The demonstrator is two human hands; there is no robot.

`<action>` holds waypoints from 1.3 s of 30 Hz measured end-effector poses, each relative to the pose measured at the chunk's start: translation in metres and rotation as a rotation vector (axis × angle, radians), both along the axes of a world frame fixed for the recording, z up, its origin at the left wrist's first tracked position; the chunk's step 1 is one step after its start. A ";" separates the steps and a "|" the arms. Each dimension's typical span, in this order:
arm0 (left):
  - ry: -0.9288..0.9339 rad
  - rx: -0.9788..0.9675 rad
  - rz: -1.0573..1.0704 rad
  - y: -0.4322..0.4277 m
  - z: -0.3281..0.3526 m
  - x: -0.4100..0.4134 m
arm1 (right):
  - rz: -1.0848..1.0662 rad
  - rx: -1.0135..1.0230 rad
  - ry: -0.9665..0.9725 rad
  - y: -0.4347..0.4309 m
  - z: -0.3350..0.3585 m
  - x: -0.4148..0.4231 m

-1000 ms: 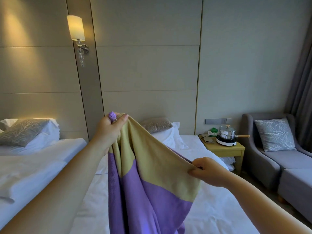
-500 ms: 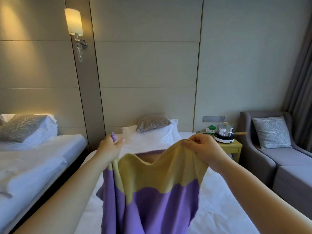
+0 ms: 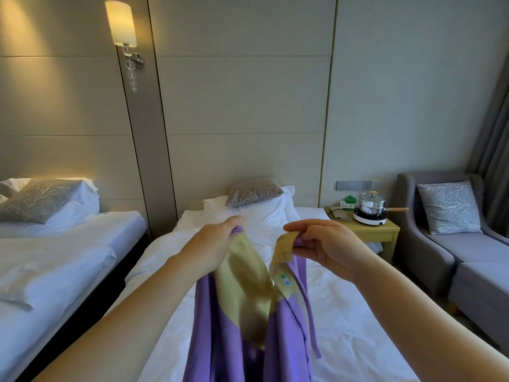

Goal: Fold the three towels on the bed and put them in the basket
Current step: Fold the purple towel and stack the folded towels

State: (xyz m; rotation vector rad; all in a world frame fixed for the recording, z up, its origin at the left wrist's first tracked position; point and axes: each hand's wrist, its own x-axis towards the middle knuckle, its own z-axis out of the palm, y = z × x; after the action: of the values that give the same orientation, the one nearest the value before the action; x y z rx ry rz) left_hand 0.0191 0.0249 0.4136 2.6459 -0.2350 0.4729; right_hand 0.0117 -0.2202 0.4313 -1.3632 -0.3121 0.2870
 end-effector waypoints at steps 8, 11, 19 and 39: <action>0.016 -0.499 -0.161 -0.014 0.005 -0.008 | -0.082 -0.459 -0.416 0.008 -0.006 -0.014; 0.024 -0.652 -0.199 -0.020 0.003 -0.013 | -0.087 -0.608 -0.601 0.011 -0.005 -0.018; 0.043 -0.826 -0.259 -0.039 -0.013 -0.028 | -0.107 -0.473 -0.457 0.018 -0.015 -0.014; 0.064 -0.930 -0.077 -0.043 -0.011 -0.033 | -0.127 -0.097 -0.391 0.024 -0.027 -0.011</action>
State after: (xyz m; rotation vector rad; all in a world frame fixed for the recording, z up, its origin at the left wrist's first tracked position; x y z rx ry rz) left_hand -0.0140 -0.0179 0.4029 1.7316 -0.0636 0.3500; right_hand 0.0004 -0.1960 0.4043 -1.5260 -0.5388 -0.0743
